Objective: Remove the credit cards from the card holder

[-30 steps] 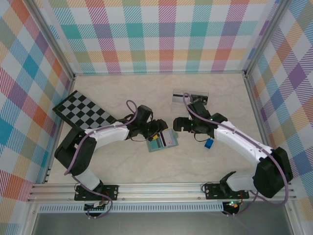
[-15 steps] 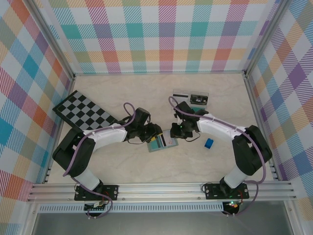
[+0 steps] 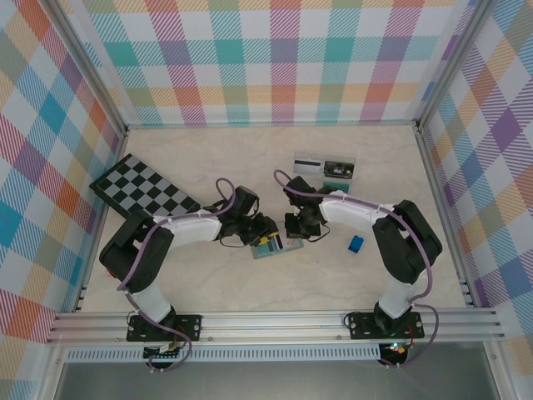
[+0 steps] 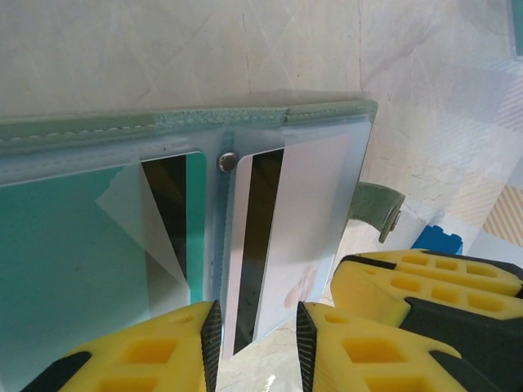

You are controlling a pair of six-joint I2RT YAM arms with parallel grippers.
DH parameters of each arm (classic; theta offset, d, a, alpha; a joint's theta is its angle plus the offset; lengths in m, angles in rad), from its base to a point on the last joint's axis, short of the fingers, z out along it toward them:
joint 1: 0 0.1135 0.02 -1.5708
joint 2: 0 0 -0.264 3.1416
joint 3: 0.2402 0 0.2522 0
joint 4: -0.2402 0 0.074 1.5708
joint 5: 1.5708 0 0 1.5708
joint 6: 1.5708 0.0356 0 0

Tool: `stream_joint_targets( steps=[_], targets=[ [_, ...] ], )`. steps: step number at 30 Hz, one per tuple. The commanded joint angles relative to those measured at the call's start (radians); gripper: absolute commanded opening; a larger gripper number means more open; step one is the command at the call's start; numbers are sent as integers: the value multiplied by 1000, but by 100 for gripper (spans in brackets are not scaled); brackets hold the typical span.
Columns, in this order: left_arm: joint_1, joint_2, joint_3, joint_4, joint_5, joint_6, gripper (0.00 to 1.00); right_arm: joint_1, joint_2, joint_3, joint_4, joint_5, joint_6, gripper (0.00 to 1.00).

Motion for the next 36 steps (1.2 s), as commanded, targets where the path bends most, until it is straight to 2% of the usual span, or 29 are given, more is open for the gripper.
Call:
stream_joint_targets(
  steps=[1, 12, 22, 26, 36],
  targets=[
    [4, 27, 2, 40, 31, -1, 32, 0, 20, 15, 6, -25, 34, 15],
    [1, 46, -20, 87, 41, -19, 32, -3, 53, -12, 22, -67, 57, 22],
    [1, 59, -25, 95, 44, -4, 30, -19, 67, -37, 31, -96, 70, 22],
    [1, 66, -34, 147, 53, 21, 30, -26, 73, -43, 32, -99, 74, 22],
    [3, 42, -26, 32, -27, 130, 30, -38, 73, -48, 33, -113, 76, 22]
  ],
)
